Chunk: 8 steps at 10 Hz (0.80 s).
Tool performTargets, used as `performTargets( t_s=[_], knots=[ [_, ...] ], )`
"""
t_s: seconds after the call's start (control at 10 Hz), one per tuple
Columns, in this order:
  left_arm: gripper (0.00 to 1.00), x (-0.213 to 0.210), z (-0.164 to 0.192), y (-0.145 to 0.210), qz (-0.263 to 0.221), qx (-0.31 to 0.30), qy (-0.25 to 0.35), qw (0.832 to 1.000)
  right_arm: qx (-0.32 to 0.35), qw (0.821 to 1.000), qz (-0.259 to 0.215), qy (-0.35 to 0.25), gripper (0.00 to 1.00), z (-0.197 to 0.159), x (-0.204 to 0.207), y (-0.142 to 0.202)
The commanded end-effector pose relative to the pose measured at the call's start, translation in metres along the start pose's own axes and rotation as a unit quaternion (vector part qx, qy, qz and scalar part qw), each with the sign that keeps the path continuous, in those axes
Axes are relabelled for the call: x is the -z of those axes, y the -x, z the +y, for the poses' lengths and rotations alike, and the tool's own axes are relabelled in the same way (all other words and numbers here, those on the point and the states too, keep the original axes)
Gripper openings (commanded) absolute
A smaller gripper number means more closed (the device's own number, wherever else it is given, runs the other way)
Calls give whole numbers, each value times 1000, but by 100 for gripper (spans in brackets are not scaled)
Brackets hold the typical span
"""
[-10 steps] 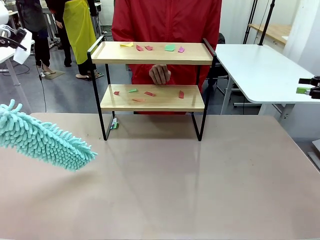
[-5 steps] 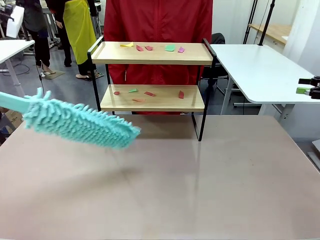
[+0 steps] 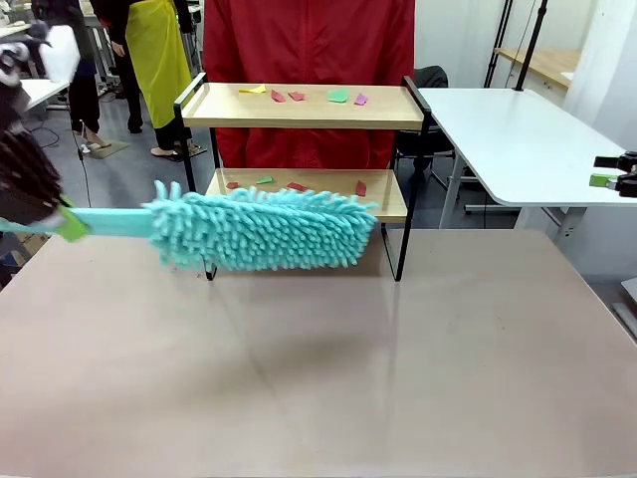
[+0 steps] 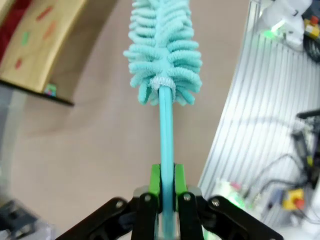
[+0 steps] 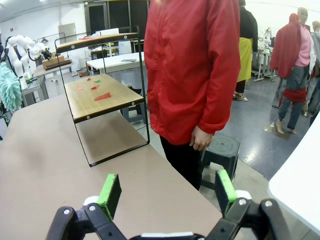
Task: Clean the shelf.
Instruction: Clean the specific section of the Shelf indicated by the human with the Duster.
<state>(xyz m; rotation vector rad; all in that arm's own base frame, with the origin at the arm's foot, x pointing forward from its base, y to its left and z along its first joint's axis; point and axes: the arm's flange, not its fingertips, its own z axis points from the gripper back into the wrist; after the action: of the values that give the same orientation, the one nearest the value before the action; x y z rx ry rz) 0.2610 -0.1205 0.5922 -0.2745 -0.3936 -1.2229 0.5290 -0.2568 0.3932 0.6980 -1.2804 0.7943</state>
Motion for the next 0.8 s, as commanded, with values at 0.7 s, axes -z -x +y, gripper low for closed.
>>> performTargets(
  t_s=[0.7],
  knots=[
    [13, 71, -25, -59, -43, -128, 51, 990, 3, 1000, 8, 5, 100, 1, 2, -8]
  ],
)
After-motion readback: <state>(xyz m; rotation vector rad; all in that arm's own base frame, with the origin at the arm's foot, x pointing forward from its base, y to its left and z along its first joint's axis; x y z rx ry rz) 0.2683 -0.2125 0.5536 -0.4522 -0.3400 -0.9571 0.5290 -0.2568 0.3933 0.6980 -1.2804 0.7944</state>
